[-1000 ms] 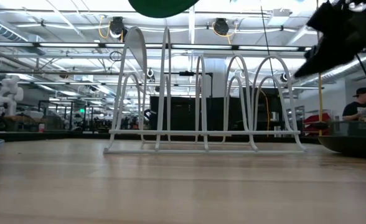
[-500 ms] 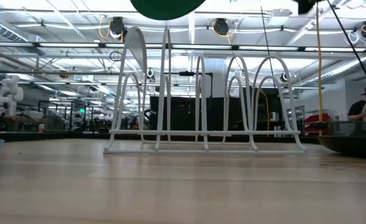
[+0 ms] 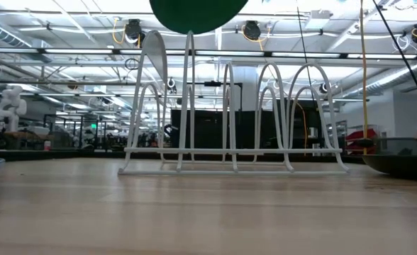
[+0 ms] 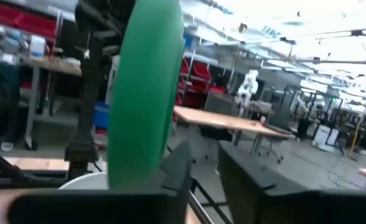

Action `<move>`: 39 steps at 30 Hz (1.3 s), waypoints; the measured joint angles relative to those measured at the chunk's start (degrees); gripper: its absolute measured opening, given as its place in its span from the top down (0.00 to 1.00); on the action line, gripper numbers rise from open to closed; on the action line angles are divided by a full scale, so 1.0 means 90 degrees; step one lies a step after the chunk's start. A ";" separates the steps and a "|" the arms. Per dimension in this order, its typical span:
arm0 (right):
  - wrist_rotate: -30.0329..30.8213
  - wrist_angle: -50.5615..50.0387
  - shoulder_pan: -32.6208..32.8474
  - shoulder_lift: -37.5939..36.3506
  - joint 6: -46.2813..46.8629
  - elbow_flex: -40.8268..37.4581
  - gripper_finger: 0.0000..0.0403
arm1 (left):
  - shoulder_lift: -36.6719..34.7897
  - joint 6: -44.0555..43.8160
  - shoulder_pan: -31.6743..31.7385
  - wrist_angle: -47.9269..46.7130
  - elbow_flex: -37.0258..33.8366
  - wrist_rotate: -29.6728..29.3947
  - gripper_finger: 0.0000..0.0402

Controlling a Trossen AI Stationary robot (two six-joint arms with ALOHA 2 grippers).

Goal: Sort dishes
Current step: Put the green plate into the dish rack

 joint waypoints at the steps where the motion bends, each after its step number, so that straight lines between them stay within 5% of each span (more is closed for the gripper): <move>1: 0.0038 -0.0062 -0.0004 0.0135 -0.0003 0.0133 0.77 | 0.0006 0.0033 0.0000 0.0011 0.0000 -0.0007 0.98; 8: -0.0029 -0.0562 0.0020 0.0463 0.0306 0.0977 0.45 | 0.0013 0.0206 0.0000 -0.0002 0.0000 -0.0143 0.98; 13: -0.0178 -0.0628 0.0020 0.0764 0.0507 0.1435 0.34 | 0.0023 0.0503 0.0000 -0.0005 0.0000 -0.0262 0.98; 28: -0.0523 -0.0950 -0.0041 0.2104 0.0191 0.2568 0.37 | 0.0294 0.0993 0.0000 0.0007 0.0000 -0.0781 0.98; 39: 0.0509 -0.0932 -0.0263 0.2732 -0.0124 0.2819 0.39 | 0.0307 0.1038 0.0000 0.0028 -0.0002 -0.0642 0.98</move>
